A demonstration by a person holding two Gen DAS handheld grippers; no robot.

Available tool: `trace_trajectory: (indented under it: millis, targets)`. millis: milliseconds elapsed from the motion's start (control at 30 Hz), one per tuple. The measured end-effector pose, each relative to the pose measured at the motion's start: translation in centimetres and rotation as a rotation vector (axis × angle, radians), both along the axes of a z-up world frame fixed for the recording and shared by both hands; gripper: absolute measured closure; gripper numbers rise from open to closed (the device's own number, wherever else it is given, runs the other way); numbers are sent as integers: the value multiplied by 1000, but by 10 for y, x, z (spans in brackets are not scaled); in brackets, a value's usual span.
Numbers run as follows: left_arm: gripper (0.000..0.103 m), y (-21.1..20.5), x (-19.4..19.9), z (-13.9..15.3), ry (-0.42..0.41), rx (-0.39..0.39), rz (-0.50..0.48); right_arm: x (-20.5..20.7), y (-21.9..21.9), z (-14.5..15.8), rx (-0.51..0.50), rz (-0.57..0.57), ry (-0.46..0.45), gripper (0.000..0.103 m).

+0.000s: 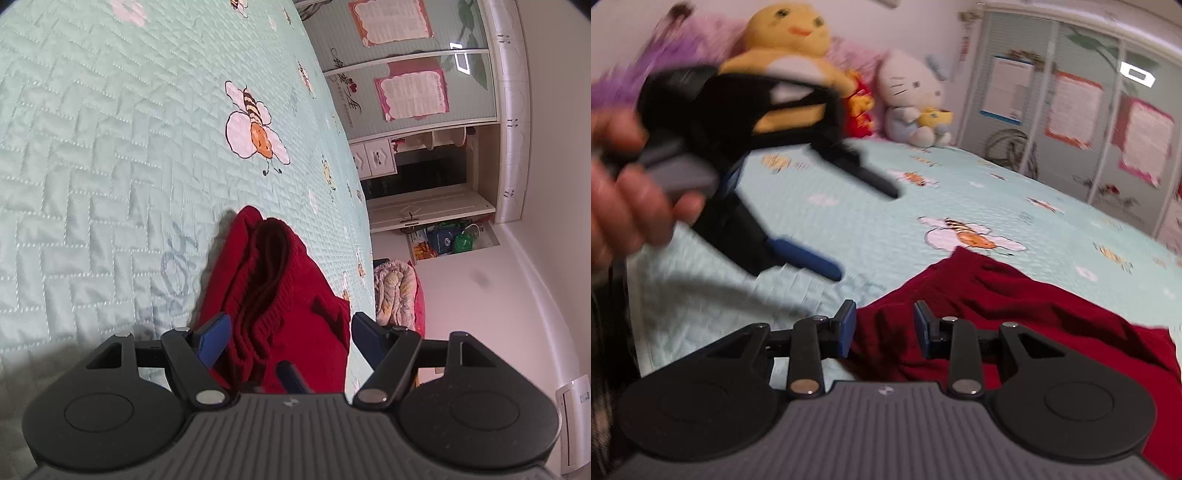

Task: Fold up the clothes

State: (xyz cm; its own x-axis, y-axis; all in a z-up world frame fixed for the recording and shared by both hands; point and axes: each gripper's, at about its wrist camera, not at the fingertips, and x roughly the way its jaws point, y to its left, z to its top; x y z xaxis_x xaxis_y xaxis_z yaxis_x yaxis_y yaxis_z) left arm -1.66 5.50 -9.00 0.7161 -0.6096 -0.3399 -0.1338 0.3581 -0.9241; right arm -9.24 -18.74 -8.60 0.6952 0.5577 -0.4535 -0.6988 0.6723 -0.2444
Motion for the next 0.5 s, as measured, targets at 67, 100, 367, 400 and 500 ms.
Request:
trace_trajectory:
  millis: [67,100,367,400,500]
  targets:
    - [28,0,1,-2,3,-4,-5,0,8,-5,-39,-11,-35,68]
    - [28,-1,1,-3,4,-5,-8,3,11,-7,-57,-17,-38,68]
    - [28,9,-6,-5,-1,-30,15,13,14,4,-30,-46,-35,83]
    - [28,11,-7,-5,-5,-33,20,11,14,8,-25,-40,-58,83]
    - [28,17,-11,-2,-24,-40,37,5,15,21,-10,-24,-129,84]
